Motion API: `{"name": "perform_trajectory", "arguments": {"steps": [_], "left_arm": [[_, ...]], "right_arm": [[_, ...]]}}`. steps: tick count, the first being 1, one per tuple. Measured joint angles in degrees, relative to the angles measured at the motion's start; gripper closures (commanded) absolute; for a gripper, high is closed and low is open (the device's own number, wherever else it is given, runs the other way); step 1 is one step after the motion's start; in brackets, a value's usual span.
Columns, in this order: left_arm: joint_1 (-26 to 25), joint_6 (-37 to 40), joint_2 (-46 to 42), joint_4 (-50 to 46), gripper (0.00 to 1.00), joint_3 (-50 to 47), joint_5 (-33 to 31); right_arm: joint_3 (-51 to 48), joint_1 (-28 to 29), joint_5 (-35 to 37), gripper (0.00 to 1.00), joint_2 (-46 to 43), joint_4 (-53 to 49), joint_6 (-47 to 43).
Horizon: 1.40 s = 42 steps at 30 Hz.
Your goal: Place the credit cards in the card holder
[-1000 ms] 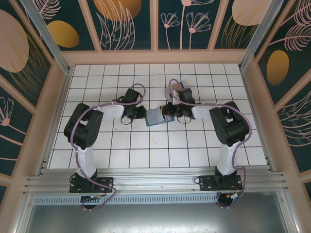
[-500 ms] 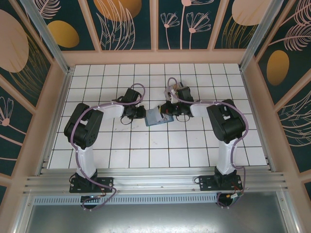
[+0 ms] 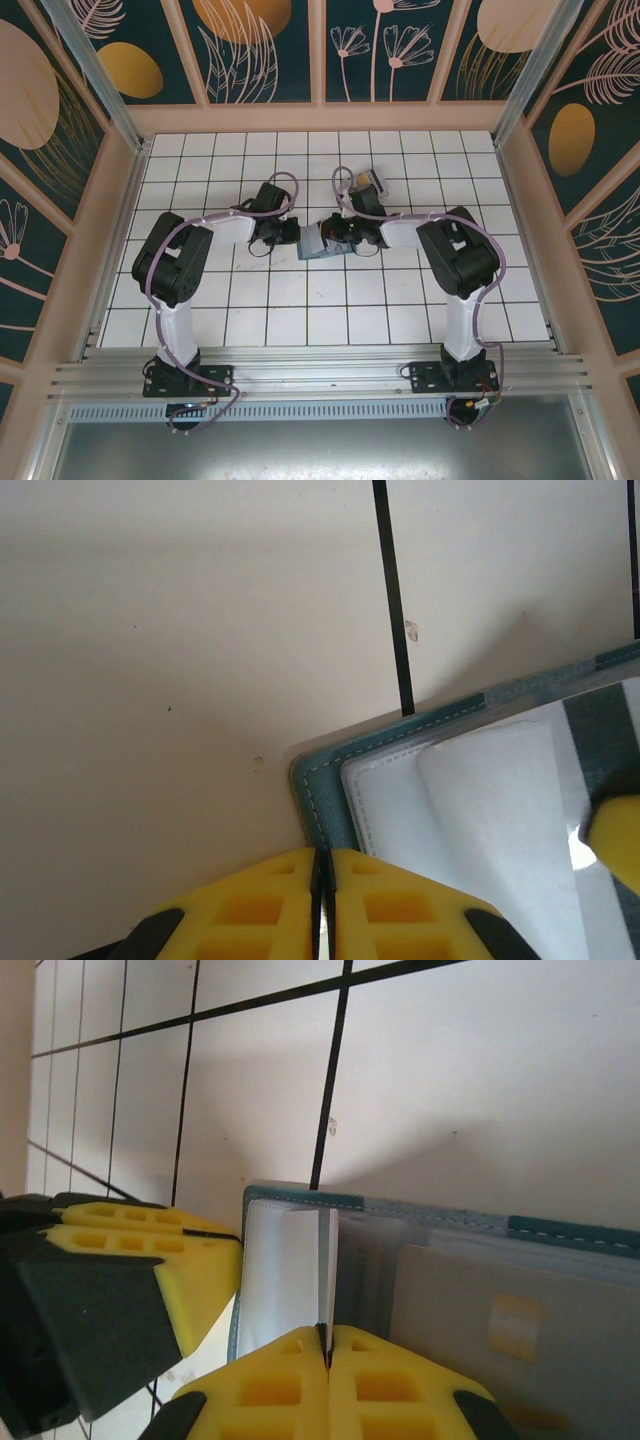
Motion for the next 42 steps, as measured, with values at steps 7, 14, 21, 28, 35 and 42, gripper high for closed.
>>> {"name": "perform_trajectory", "arguments": {"steps": [7,14,21,28,35,42], "left_arm": [[0.0,-0.2,-0.1,0.8,0.88,-0.4,0.0],[0.0,-0.4,-0.1,0.9,0.88,-0.5,0.0],[-0.1,-0.4,-0.1,1.1,0.89,-0.5,0.0],[-0.1,-0.4,-0.1,1.1,0.89,-0.5,0.0],[-0.1,-0.5,-0.1,1.1,0.88,-0.5,0.0],[-0.1,-0.5,-0.1,1.1,0.89,-0.5,0.0]], "right_arm": [[0.0,3.8,6.1,0.98,0.0,1.0,1.4],[0.0,4.6,9.6,0.78,-1.5,-0.9,0.8],[0.0,4.3,13.0,0.59,-4.6,-9.0,-2.8],[0.0,3.0,13.0,0.84,-7.2,-11.7,-4.3],[0.2,3.3,12.6,0.92,-6.7,-13.5,-5.0],[2.8,4.3,13.4,0.92,-3.1,-16.3,-6.0]]}}
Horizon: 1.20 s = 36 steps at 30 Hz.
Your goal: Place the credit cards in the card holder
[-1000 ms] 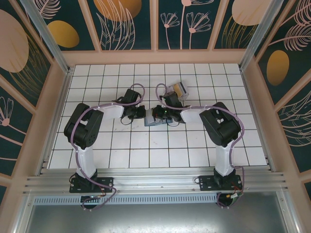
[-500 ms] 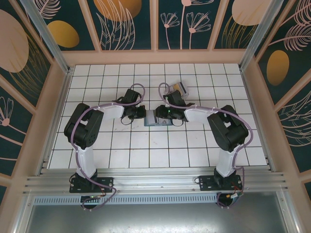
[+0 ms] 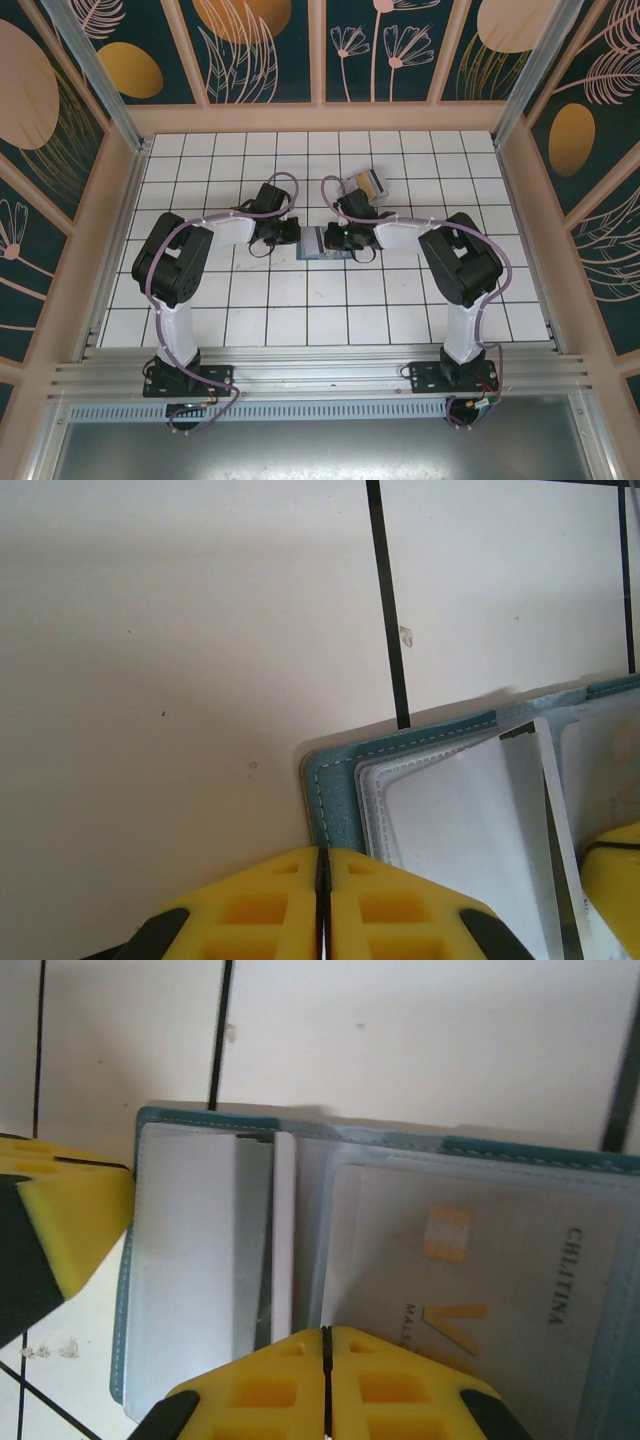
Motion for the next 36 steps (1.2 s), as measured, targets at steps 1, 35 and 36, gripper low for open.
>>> {"name": "perform_trajectory", "arguments": {"steps": [1,35,36], "left_arm": [[0.0,0.0,0.0,0.0,0.88,0.0,0.0],[-1.1,-0.6,-0.9,-1.4,0.80,0.0,-1.1],[-1.4,-0.6,-1.1,-1.9,0.79,0.0,-1.2]], "right_arm": [[0.8,0.4,0.2,0.92,0.4,-0.4,-0.3],[-9.4,-8.9,2.2,0.79,-8.8,-4.0,-1.8],[-9.3,-8.9,2.0,0.78,-8.8,-4.0,-1.8]]}}
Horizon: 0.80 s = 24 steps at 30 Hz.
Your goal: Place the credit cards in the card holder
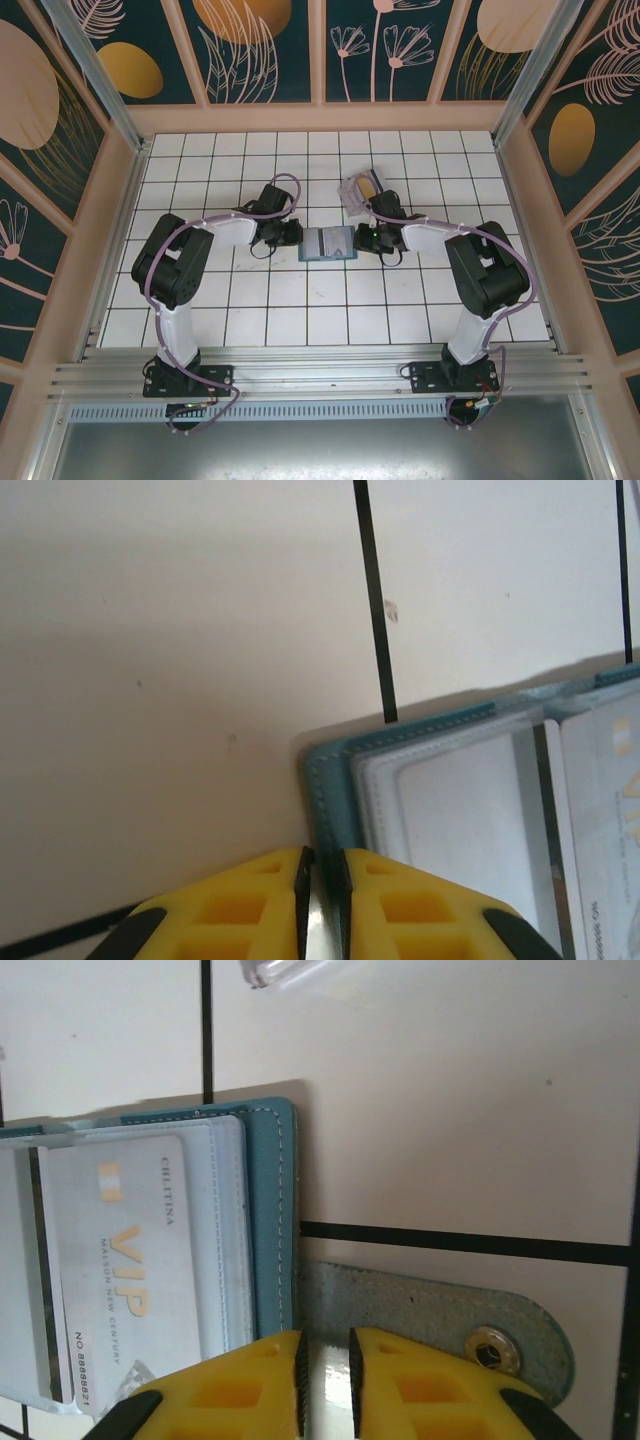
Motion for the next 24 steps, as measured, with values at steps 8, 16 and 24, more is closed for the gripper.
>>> {"name": "perform_trajectory", "arguments": {"steps": [8,16,24], "left_arm": [[-0.5,0.0,-0.1,-0.4,0.79,0.0,-0.4],[-0.5,0.0,-0.1,-0.4,0.78,0.0,-0.4],[-0.8,0.0,-0.1,0.0,0.71,-0.1,-0.4]], "right_arm": [[0.0,0.0,-2.2,0.76,0.0,1.1,0.1],[0.0,0.0,-3.4,0.73,-0.3,1.2,0.1],[0.0,-0.3,-4.9,0.69,-0.3,1.2,0.3]]}}
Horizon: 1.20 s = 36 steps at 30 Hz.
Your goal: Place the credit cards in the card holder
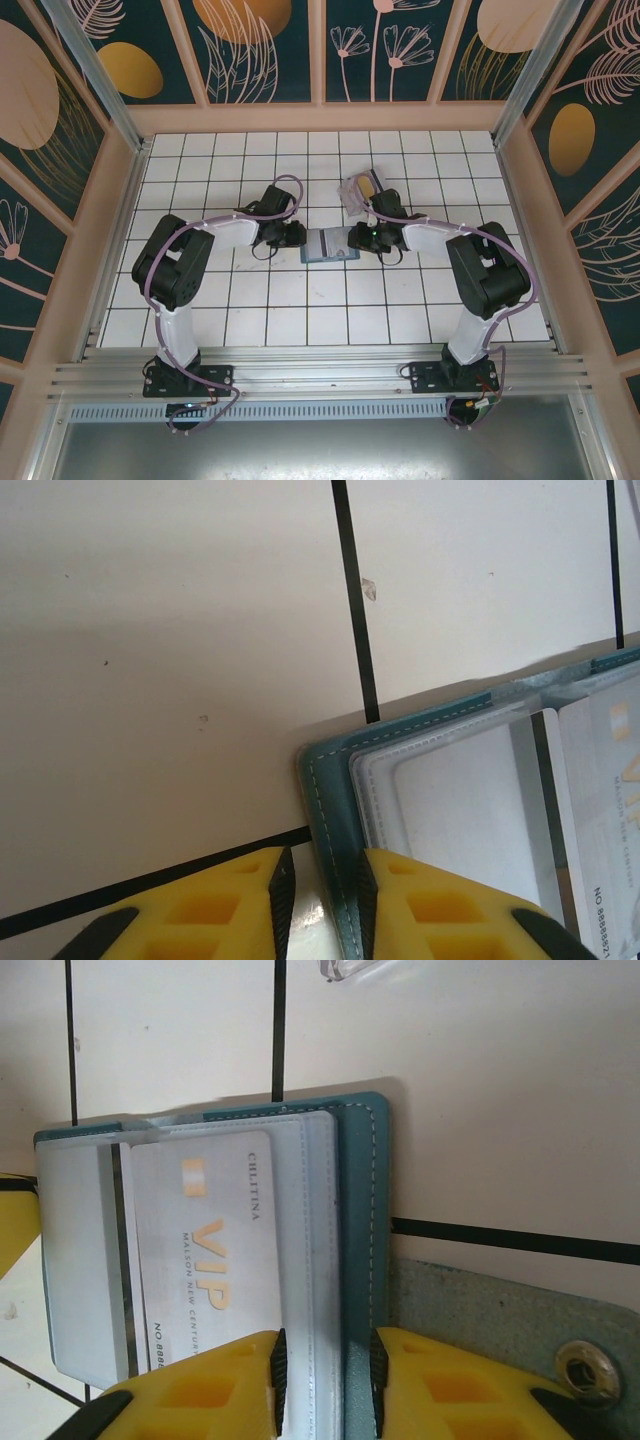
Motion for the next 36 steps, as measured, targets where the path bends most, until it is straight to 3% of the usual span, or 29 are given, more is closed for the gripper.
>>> {"name": "perform_trajectory", "arguments": {"steps": [12,26,36], "left_arm": [[0.5,-4.5,-0.7,6.5,0.63,-3.4,6.8],[1.5,-14.0,-0.9,11.8,0.67,-6.2,17.4],[1.3,-17.7,-3.5,17.1,0.65,-6.2,23.6]], "right_arm": [[0.0,-0.1,-1.0,0.69,1.7,1.3,0.0],[0.0,-1.1,-0.6,0.70,1.9,2.4,0.0],[0.0,-1.2,-0.6,0.70,2.2,3.1,0.0]]}}
